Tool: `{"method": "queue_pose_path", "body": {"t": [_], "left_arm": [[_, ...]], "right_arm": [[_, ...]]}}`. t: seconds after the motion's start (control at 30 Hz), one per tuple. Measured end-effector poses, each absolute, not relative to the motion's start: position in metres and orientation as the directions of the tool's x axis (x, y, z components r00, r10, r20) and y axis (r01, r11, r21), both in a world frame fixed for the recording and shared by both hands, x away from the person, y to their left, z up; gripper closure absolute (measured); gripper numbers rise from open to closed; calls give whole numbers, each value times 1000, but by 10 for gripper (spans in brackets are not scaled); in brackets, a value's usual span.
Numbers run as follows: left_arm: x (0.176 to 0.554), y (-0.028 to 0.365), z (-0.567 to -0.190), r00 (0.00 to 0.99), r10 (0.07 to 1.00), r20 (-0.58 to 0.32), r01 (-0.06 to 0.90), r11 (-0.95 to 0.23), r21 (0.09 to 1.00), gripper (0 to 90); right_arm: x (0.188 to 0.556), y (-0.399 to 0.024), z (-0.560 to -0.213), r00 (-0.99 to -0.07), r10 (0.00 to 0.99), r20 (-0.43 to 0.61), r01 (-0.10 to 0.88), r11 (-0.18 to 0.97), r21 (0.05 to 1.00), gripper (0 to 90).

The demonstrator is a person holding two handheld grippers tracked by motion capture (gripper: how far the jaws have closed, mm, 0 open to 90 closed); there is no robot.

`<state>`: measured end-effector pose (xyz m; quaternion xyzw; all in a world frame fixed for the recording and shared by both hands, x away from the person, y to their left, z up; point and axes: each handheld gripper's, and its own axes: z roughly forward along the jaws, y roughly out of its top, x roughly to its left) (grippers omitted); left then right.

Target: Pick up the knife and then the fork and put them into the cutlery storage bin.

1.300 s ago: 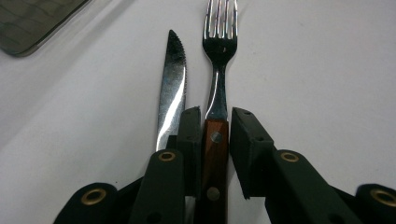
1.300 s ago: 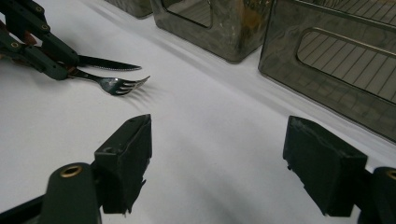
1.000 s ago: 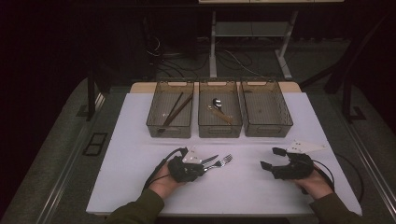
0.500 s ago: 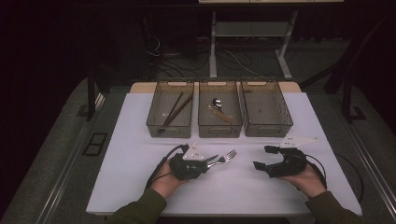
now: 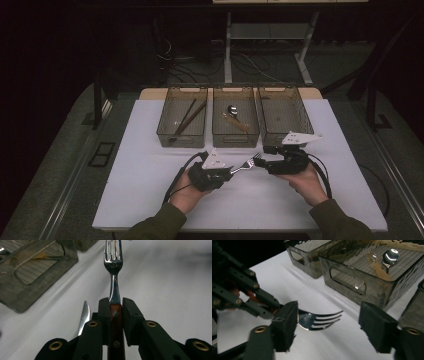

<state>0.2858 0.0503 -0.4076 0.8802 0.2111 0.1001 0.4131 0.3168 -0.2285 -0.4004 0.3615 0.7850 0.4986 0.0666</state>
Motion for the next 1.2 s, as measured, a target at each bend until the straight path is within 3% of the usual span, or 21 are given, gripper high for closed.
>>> {"method": "queue_pose_path", "body": {"t": [0.37, 0.7, 1.0, 1.2], "left_arm": [[288, 55, -404, 875, 484, 13, 286, -539, 792, 770], [291, 55, -409, 864, 503, -7, 314, -529, 788, 769], [294, 53, -414, 869, 494, -28, 323, -522, 789, 750], [295, 57, -414, 874, 483, -51, 323, -500, 804, 677]], "right_arm": [[331, -219, -408, -695, 628, 349, 575, 196, 794, 621], [336, -217, -407, -703, 604, 375, 561, 147, 815, 794], [338, -212, -396, -725, 584, 367, 537, 145, 831, 865], [339, -208, -389, -740, 572, 353, 515, 145, 845, 872]]}}
